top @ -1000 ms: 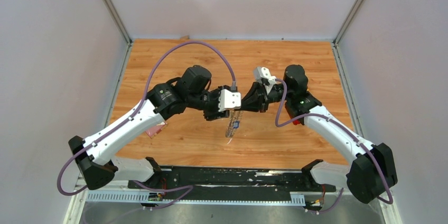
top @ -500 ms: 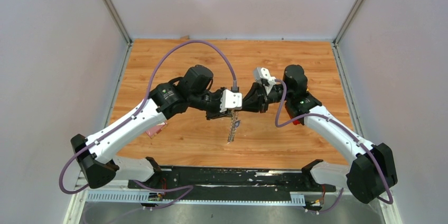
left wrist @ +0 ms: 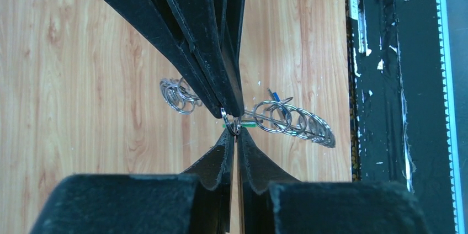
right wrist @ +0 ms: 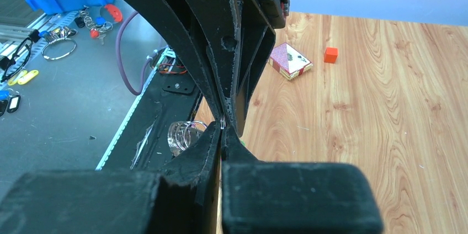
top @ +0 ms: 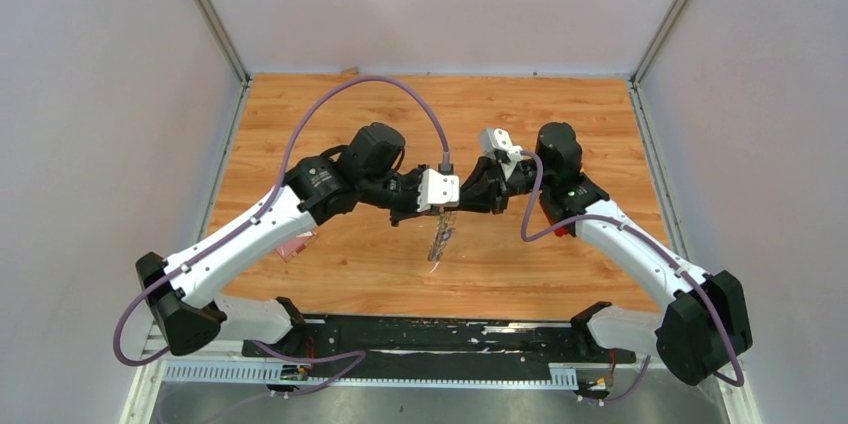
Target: Put the keys on the keyring
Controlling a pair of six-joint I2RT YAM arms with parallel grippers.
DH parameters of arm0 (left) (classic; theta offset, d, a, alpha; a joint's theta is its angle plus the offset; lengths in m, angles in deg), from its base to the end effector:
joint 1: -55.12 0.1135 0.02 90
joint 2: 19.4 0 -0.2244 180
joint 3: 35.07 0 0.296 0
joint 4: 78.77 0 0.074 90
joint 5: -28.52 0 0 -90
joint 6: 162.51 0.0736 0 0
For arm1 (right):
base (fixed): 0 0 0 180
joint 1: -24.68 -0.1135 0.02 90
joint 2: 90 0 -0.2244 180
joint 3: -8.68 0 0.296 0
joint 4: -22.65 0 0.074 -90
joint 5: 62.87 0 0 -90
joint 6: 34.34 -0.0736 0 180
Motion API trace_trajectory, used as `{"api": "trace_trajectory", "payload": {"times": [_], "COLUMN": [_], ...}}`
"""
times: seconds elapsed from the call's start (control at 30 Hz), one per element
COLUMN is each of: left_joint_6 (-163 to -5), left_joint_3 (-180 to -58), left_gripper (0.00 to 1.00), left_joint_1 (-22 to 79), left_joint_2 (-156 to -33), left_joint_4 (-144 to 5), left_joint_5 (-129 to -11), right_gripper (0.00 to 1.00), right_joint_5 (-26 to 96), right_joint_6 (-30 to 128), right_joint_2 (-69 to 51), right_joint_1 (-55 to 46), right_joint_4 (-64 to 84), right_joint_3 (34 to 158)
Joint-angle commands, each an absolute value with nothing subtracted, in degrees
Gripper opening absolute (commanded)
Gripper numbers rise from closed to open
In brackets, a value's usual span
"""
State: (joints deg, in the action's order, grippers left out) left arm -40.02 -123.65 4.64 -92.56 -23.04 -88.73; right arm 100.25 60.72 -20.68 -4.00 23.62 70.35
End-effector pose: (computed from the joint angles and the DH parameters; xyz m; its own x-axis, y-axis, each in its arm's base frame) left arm 0.1946 -0.2889 0.3168 0.1405 0.5801 -0.8023 0.9870 -0.0181 0.1598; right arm 0.2547 0.2196 0.2729 -0.0158 -0.0378 -0.9992 -0.9784 -0.2055 0.0233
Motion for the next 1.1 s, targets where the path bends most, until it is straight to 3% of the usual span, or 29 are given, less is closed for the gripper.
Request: {"api": "trace_trajectory", "payload": {"times": [0.0,0.5,1.07], "left_joint_6": [-40.04,-45.3,-45.98], "left_joint_3": [-125.18,-126.2,-127.26], "left_gripper": [0.07,0.05,0.14], "left_joint_1": [4.78,4.77,4.81], "left_joint_2": [-93.61,-96.87,-96.9], "left_joint_4": [-22.11,-24.83,-27.25], "left_joint_5": [-89.53,-92.32,-94.85], "right_gripper": [0.0,0.0,0.0], "right_joint_5": [100.79,98.01,96.01], "right_joint_6": [61.98,62.78,64.94], "right_joint_2": [-22.81,-23.39,-23.05], "right_joint_1": [-3.59,-3.69,-4.32], "right_joint_4": [24.66,25.01,23.19], "right_joint_3": [72.89,71.98,71.85]}}
